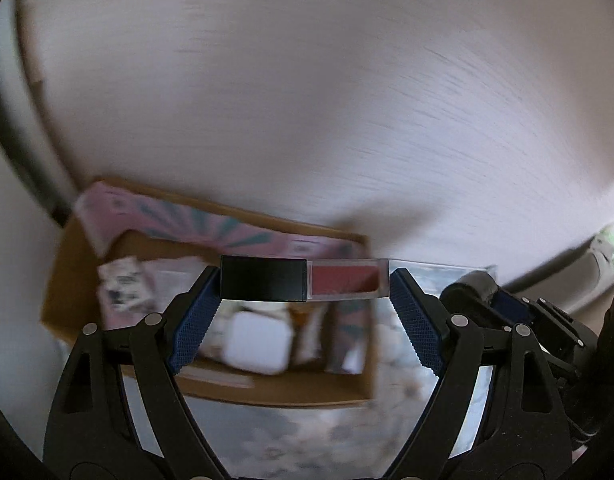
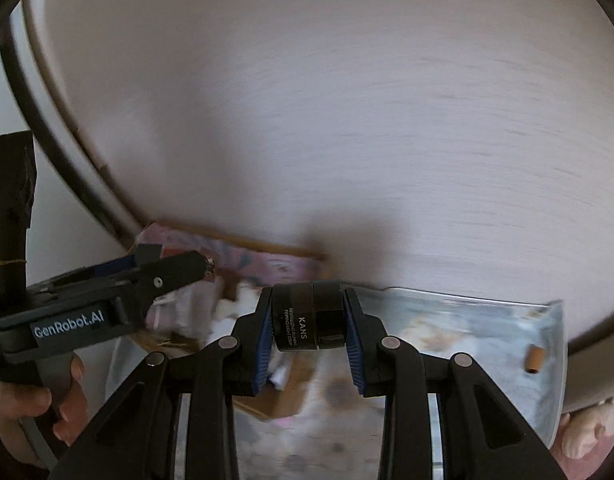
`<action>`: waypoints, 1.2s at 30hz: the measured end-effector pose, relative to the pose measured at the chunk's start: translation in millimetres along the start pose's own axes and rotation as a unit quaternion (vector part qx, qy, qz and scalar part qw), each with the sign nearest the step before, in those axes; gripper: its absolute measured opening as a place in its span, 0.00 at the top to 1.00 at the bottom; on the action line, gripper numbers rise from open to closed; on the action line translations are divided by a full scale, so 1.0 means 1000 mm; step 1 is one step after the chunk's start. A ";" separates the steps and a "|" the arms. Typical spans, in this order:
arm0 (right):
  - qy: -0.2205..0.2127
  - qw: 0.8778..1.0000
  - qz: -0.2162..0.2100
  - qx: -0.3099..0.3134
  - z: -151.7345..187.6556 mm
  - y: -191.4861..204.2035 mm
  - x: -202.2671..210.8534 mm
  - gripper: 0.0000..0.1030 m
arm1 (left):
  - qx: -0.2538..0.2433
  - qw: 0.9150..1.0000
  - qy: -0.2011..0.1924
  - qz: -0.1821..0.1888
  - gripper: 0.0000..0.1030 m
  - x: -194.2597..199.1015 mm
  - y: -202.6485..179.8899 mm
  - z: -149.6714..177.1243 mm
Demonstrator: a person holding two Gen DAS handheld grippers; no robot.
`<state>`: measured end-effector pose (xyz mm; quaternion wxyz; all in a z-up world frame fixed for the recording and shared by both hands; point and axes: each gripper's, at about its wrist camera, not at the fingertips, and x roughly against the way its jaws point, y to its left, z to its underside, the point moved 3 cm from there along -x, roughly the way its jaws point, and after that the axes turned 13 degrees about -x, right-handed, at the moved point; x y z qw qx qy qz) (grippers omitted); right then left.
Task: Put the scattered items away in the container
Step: 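Carry the lipstick and black jar into the box and open both tools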
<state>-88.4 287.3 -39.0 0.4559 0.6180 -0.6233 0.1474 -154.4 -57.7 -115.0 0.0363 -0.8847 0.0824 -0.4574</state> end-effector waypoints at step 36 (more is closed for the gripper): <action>0.137 0.990 -0.015 0.010 -0.004 0.057 -0.123 0.32 | 0.008 0.997 0.059 -0.050 0.00 -0.037 0.128 0.062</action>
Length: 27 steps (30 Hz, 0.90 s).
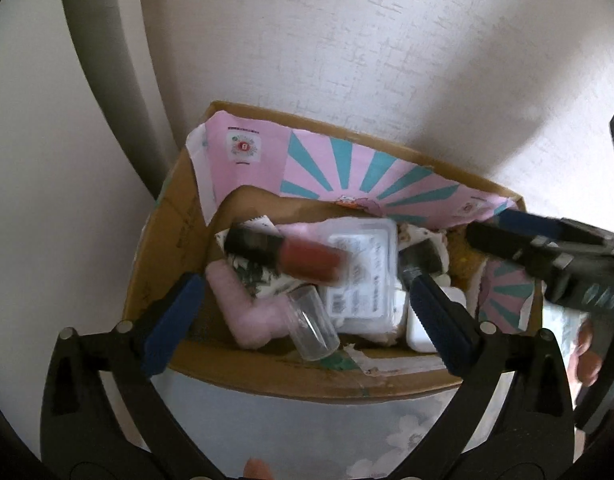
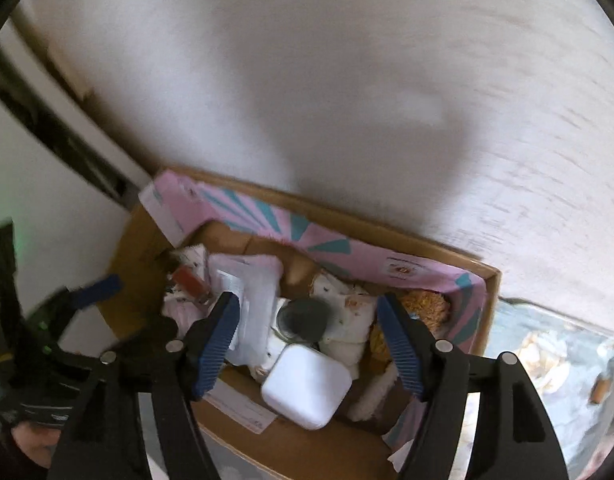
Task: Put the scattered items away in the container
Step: 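Carry the lipstick and black jar into the box and open both tools, then move both tools back to the tray toward the tape roll and wooden cylinder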
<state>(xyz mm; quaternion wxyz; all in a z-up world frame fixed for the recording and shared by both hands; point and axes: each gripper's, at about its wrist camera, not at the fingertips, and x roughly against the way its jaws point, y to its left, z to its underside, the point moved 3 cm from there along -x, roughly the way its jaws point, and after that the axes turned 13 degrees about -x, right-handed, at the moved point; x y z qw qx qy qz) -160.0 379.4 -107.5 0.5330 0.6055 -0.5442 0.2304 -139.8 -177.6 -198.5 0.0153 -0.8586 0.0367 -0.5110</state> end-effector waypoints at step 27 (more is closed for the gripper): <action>-0.022 0.999 0.025 -0.037 0.026 -0.082 0.114 0.29 | -0.111 0.992 -0.051 0.039 0.00 0.064 -0.093 -0.017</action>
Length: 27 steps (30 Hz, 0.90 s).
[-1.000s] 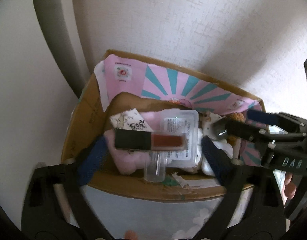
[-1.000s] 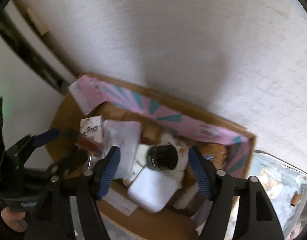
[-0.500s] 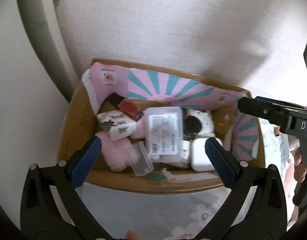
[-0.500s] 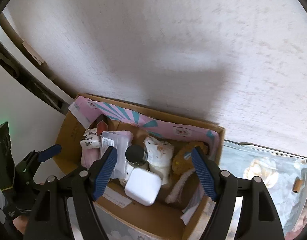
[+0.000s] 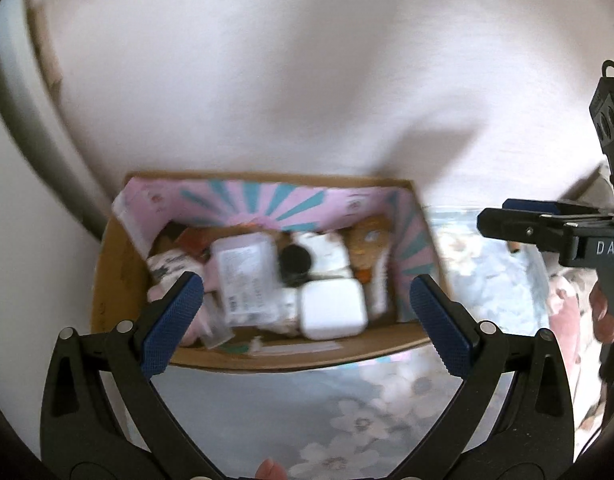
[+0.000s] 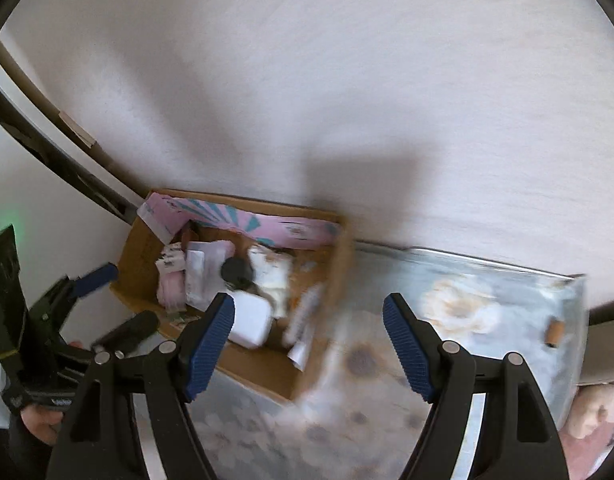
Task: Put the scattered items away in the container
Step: 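Move both tools back to the tray toward the tape roll and wooden cylinder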
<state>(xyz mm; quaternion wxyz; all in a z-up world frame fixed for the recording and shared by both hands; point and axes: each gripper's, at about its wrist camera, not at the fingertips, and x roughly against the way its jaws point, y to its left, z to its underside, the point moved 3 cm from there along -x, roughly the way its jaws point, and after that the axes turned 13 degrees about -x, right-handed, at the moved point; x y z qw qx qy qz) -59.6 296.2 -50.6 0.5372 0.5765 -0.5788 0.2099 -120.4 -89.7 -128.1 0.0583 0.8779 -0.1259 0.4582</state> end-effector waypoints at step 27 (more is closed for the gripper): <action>0.084 0.958 0.073 0.266 0.015 -0.219 0.002 0.29 | -0.298 0.934 -0.002 0.199 0.08 -0.074 -0.275 0.057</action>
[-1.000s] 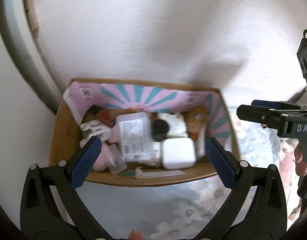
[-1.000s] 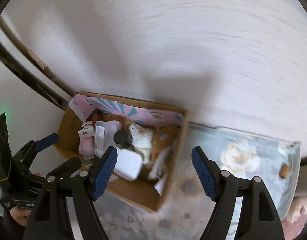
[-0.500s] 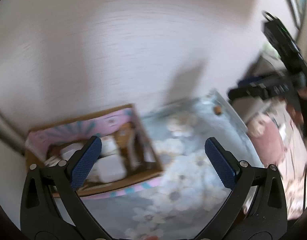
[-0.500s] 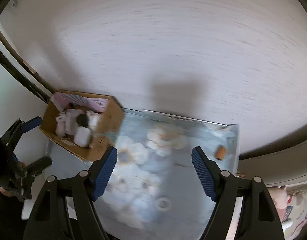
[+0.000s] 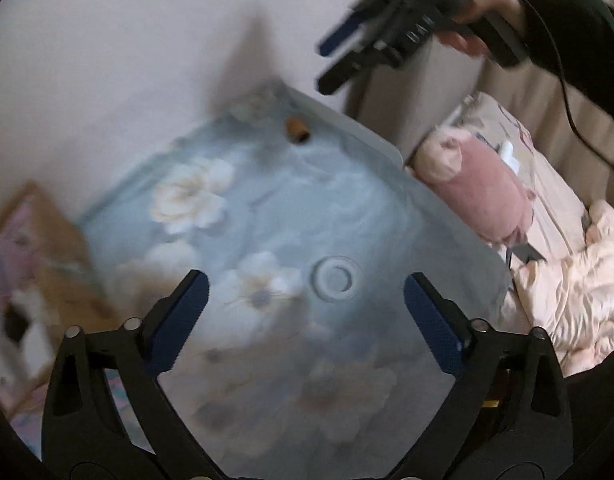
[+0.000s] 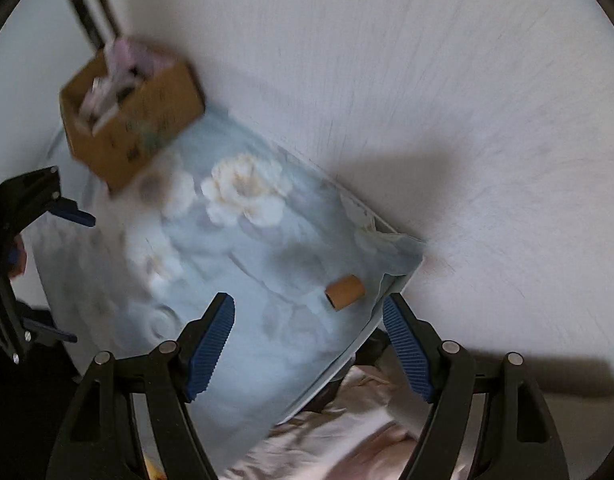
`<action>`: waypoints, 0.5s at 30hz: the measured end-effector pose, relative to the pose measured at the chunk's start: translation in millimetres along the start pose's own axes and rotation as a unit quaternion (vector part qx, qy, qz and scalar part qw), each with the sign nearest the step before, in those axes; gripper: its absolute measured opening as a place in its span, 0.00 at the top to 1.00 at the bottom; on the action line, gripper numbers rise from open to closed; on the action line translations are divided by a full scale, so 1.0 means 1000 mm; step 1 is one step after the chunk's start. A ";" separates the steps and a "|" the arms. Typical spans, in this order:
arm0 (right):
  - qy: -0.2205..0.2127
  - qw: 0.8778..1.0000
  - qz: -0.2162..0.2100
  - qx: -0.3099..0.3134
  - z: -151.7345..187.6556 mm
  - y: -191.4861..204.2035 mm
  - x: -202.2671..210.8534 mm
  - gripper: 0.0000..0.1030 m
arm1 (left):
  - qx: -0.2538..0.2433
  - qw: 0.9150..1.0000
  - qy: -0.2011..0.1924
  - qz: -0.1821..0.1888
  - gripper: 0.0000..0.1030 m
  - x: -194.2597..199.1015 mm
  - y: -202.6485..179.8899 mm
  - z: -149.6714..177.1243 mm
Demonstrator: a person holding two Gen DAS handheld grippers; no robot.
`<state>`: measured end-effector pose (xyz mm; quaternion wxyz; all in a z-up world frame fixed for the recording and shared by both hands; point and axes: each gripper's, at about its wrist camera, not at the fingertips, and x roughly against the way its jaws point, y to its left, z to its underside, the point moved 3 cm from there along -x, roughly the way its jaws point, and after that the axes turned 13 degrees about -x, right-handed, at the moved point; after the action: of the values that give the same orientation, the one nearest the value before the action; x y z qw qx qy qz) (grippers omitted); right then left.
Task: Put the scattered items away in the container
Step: 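Move both tools back to the tray toward the tape roll and wooden cylinder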
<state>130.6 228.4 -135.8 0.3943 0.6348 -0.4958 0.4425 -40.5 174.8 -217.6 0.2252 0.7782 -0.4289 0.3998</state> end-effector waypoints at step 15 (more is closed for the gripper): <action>0.044 0.988 -0.018 0.146 -0.003 -0.008 -0.080 0.49 | -0.018 1.000 0.011 0.014 0.23 -0.071 -0.009 0.014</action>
<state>128.9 255.1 -211.3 0.3268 0.6745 -0.3960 0.5304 -49.4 204.6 -284.0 0.2386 0.7631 -0.4447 0.4037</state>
